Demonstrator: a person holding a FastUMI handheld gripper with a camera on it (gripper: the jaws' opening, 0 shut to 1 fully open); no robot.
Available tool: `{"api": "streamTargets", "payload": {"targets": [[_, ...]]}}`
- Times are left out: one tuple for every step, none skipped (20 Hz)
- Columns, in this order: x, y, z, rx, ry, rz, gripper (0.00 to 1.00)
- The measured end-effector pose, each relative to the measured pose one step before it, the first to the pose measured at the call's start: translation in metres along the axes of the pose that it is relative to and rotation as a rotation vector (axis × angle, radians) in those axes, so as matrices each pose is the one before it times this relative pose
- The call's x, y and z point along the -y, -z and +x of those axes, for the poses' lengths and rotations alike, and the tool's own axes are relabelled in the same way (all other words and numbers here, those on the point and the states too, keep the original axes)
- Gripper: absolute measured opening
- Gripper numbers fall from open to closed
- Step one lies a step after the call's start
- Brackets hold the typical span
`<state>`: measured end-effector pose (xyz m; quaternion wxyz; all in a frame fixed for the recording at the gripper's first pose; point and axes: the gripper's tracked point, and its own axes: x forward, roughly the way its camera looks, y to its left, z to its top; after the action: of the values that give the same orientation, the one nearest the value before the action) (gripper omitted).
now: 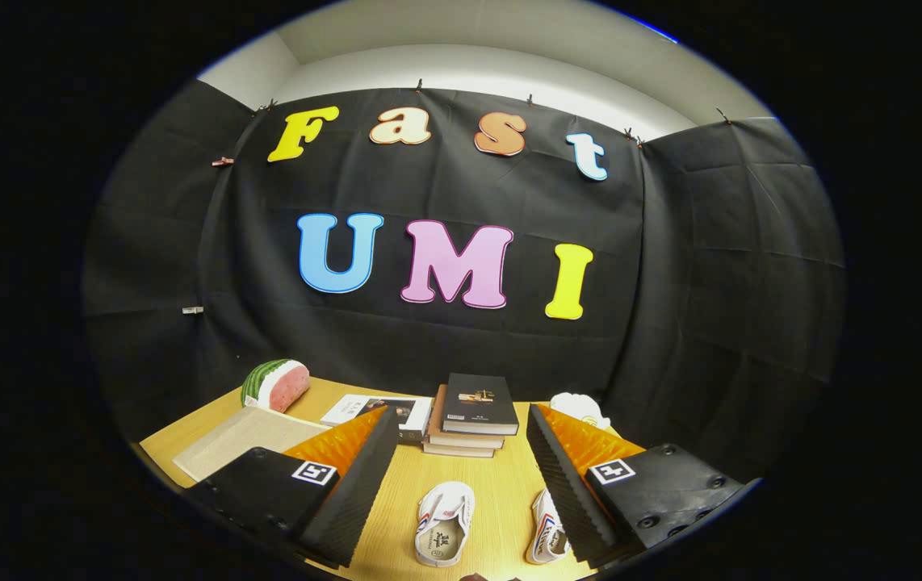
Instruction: Open the storage box then place both shoes into the box .Put the left shoe in first, then the right shoe, with the right side of both shoes facing outward in a uniform manner.
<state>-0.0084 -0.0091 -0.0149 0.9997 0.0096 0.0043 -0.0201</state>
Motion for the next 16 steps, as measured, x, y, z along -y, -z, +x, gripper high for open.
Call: {"api": "streamTargets", "payload": {"targets": [[-0.00220,0.00043,0.00049,-0.00463,-0.00380,-0.00041,0.97],[-0.00187,0.00100,0.00078,-0.00739,-0.00405,-0.00099,0.97],[-0.00167,0.00091,-0.00081,-0.00746,-0.00571,0.00115,0.97],[-0.00226,-0.00068,-0.00004,-0.00328,-0.00811,0.00304,0.97],[-0.00210,-0.00125,0.00018,-0.00032,-0.00897,0.00295,0.97],[-0.00196,0.00034,0.00088,-0.00463,-0.00826,0.00332,0.97],[-0.00273,0.00085,0.00083,-0.00841,-0.01448,0.00588,0.97],[-0.00415,0.00042,0.00085,-0.00760,-0.01878,0.00942,0.97],[-0.00239,-0.00006,0.00051,-0.00552,-0.01341,0.01156,0.97],[-0.00059,0.00046,0.00129,-0.00683,-0.01037,0.01035,0.97],[-0.00232,0.00070,0.00074,-0.00829,-0.01184,0.00815,0.97],[-0.00110,0.00097,0.00162,-0.00989,-0.01033,0.00543,0.97],[-0.00210,0.00141,0.00027,-0.01479,-0.01191,0.00591,0.97],[-0.00253,0.00101,0.00084,-0.01126,-0.01733,0.00596,0.97],[-0.00333,0.00297,0.00030,-0.01306,-0.02057,0.00810,0.97],[-0.00321,0.00156,0.00178,-0.01327,-0.02200,0.00976,0.97]]}}
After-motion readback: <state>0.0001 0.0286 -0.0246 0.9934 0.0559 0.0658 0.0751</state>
